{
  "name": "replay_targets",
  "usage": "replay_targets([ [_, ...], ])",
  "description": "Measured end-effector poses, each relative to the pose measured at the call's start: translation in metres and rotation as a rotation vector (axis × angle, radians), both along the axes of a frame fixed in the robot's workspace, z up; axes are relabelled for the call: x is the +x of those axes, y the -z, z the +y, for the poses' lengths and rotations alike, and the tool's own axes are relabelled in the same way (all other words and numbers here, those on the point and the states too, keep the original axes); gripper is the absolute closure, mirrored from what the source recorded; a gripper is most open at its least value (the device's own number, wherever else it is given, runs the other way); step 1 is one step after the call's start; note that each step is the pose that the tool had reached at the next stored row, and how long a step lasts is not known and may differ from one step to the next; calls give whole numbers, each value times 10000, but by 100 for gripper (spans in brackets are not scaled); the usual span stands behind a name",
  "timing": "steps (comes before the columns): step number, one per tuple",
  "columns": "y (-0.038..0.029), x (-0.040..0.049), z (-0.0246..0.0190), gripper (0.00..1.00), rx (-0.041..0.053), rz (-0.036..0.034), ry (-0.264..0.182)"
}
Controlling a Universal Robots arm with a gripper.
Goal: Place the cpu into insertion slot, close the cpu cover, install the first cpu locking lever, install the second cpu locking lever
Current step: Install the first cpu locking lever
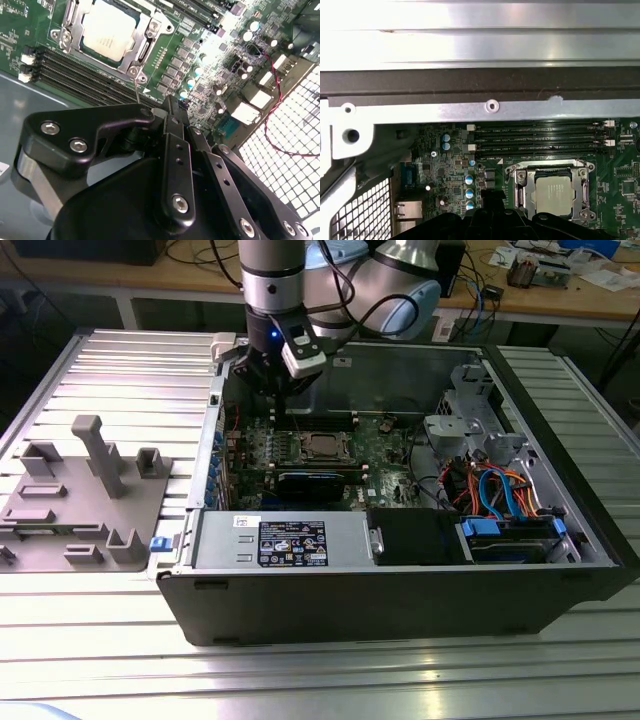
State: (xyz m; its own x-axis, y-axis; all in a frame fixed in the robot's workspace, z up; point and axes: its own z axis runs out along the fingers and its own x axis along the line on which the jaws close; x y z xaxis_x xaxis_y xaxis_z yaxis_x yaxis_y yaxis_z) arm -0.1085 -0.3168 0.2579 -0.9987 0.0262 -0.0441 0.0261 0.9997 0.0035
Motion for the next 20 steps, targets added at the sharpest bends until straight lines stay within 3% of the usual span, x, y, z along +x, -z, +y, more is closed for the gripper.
replay_targets([
  [5,0,0,77,89,-1,-6,-46],
  [20,0,61,96,89,-2,-12,-199],
])
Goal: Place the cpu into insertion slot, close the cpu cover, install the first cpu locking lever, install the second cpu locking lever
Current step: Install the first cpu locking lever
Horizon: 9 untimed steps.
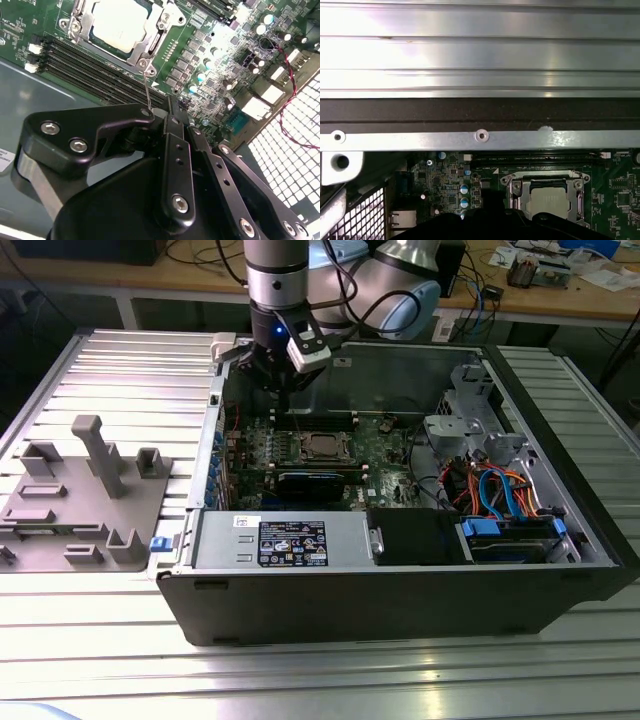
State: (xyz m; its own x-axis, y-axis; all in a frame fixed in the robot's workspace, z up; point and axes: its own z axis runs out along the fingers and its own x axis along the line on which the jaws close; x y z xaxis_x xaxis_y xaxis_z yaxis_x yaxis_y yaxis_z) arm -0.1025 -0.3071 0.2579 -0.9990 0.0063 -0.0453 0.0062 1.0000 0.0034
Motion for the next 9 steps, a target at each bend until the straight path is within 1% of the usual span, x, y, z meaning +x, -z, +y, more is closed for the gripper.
replay_targets([
  [5,0,49,0,89,0,-1,0],
  [7,0,88,0,89,0,0,-1],
  [9,0,108,0,89,0,0,1],
])
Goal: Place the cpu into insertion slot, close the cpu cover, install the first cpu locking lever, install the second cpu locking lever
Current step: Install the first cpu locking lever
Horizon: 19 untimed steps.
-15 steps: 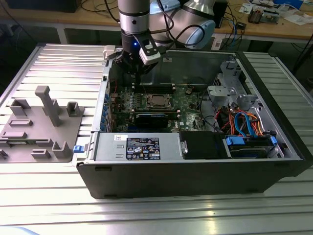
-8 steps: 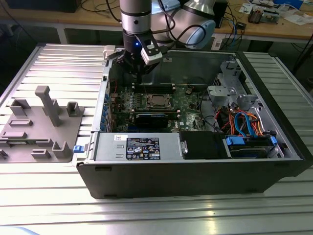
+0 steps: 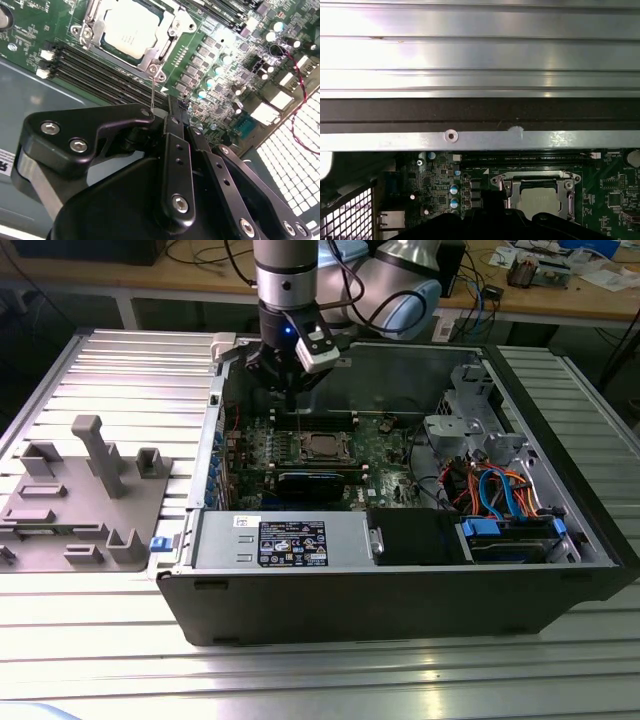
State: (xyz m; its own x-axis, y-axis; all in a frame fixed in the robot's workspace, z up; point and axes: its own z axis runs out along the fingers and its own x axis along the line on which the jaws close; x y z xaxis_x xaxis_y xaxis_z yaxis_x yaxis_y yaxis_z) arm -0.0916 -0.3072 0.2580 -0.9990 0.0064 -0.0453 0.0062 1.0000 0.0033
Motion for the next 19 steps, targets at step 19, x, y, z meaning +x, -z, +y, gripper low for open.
replay_targets([
  [19,2,95,0,89,-3,-1,-1],
])
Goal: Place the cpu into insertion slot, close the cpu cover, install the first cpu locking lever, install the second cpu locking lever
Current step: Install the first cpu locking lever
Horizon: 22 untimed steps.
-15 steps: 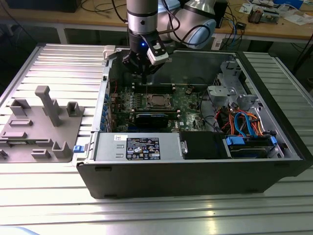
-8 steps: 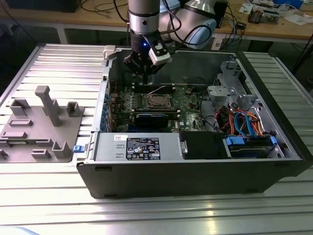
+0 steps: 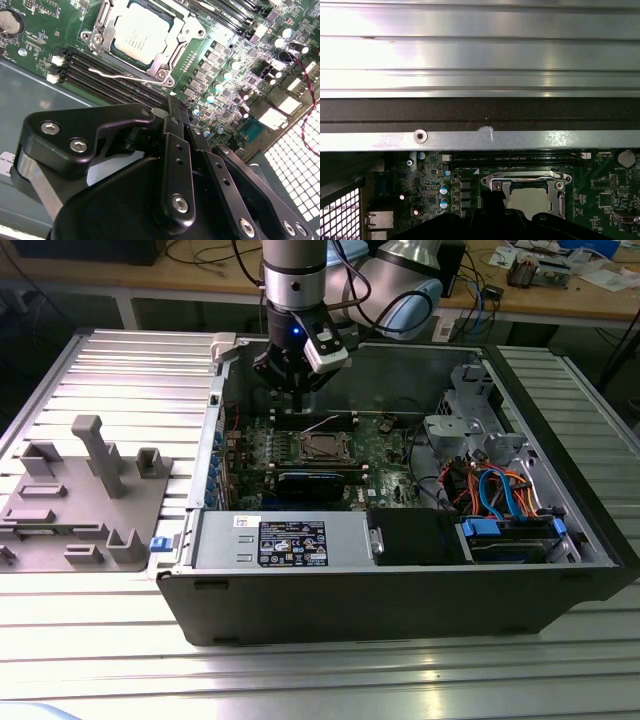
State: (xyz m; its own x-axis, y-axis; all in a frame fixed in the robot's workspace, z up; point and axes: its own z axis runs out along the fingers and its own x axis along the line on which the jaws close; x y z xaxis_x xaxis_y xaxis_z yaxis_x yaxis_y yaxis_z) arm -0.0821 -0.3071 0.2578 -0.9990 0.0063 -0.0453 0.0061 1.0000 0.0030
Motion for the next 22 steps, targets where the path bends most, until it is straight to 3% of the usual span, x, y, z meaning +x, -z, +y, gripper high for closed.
replay_targets([
  [4,1,0,0,89,32,-2,1],
  [5,10,7,-1,89,315,-2,118],
  [22,15,13,-1,89,315,-3,180],
])
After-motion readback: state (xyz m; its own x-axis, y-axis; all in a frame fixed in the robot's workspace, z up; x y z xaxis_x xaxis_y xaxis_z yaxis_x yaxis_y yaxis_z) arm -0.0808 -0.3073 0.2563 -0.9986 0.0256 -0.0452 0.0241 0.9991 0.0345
